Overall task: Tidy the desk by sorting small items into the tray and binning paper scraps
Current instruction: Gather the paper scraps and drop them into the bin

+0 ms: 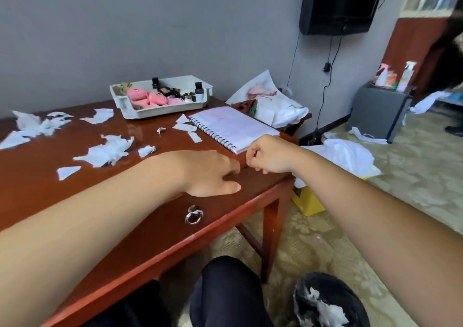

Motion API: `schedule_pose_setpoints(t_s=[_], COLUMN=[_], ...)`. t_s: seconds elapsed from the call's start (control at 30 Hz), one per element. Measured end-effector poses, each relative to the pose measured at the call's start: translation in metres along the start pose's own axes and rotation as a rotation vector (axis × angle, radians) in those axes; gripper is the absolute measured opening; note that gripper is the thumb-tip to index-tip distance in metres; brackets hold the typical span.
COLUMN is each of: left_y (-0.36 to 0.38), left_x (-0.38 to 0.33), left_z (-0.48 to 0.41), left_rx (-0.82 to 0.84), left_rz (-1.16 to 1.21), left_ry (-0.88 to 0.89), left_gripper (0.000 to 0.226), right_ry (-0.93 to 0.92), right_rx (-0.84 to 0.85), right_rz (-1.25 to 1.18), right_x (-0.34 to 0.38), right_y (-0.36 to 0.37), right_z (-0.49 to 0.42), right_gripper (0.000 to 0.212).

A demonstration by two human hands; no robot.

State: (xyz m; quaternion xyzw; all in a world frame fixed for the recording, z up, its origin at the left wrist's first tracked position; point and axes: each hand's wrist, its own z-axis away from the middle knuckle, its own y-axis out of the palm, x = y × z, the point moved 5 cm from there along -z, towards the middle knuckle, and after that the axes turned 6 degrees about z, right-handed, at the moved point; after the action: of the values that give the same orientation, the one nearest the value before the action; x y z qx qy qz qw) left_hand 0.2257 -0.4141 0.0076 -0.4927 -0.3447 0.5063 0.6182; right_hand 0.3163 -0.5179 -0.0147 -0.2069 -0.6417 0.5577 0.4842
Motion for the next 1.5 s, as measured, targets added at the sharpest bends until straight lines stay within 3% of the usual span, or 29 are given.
schedule_pose_setpoints(t_s=[0.23, 0.43, 0.63, 0.73, 0.83, 0.97, 1.2, 1.37, 1.5], left_y=[-0.003, 0.020, 0.044, 0.052, 0.056, 0.050, 0.040, 0.035, 0.033], left_x=[0.087, 0.176, 0.232, 0.244, 0.249, 0.249, 0.274, 0.288, 0.294], left_z=[0.041, 0.069, 0.088, 0.081, 0.067, 0.049, 0.026, 0.011, 0.004], left_rx=[-0.039, -0.112, -0.375, -0.448, -0.465, -0.570, -0.597, -0.549, -0.531], left_rz=[0.000, 0.057, 0.122, 0.246, 0.300, 0.404, 0.372, 0.333, 0.383], left_ry=[-0.200, -0.431, -0.796, -0.860, -0.831, -0.623, -0.597, -0.499, -0.442], left_gripper=[0.051, 0.057, 0.077, 0.087, 0.089, 0.082, 0.080, 0.065, 0.054], right_ry=[-0.143, -0.127, 0.009, -0.025, -0.206, -0.350, -0.293, -0.263, -0.265], right_rx=[0.013, -0.007, -0.107, -0.164, -0.200, -0.191, -0.256, -0.263, -0.253], right_rz=[0.073, 0.309, 0.331, 0.272, 0.104, 0.021, 0.078, 0.157, 0.167], right_x=[0.080, 0.123, 0.127, 0.128, 0.139, 0.149, 0.152, 0.153, 0.153], right_y=[0.009, 0.037, 0.054, 0.062, 0.072, 0.076, 0.073, 0.072, 0.072], right_z=[-0.044, -0.081, -0.109, -0.118, -0.121, -0.124, -0.157, -0.178, -0.192], right_gripper=[0.004, 0.046, 0.063, 0.070, 0.066, 0.070, 0.078, 0.073, 0.058])
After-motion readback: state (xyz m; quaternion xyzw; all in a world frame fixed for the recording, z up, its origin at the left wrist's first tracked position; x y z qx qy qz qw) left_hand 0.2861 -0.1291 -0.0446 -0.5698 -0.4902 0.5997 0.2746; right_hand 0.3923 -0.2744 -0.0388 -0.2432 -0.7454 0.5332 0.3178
